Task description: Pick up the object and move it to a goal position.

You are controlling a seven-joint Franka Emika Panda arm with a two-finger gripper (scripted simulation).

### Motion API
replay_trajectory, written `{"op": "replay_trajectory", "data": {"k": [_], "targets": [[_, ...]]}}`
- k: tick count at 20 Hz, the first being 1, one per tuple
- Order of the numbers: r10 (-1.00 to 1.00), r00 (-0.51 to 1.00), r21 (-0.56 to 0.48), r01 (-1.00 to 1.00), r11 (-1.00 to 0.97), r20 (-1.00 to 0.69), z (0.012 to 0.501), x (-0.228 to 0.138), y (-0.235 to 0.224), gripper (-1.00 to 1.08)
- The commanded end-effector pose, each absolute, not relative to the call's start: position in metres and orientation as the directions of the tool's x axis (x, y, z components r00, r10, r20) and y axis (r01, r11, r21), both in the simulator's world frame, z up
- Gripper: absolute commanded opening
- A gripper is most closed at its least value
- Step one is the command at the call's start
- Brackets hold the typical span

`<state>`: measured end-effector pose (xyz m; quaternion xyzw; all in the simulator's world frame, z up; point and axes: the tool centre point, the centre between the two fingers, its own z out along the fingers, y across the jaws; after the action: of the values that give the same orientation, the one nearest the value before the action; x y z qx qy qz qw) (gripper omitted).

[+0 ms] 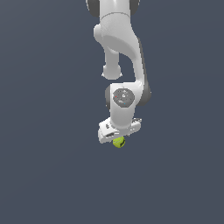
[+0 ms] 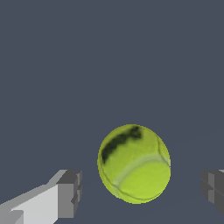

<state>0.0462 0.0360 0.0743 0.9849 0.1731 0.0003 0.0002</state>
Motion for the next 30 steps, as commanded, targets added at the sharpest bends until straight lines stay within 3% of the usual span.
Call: {"op": "replay_trajectory", "data": {"k": [1,9,10,30], "targets": [[0.342,0.94,0.0,0.342,-0.94,-0.001,0.06,0.045,0.036,1.0],[0.344,0.939,0.0,0.344,-0.939,0.0,0.041,0.047,0.036,1.0],[0.344,0.939,0.0,0.344,-0.939,0.0,0.041,0.047,0.036,-1.0],[0.343,0.939,0.0,0.343,-0.939,-0.001,0.065,0.041,0.032,-1.0]]}}
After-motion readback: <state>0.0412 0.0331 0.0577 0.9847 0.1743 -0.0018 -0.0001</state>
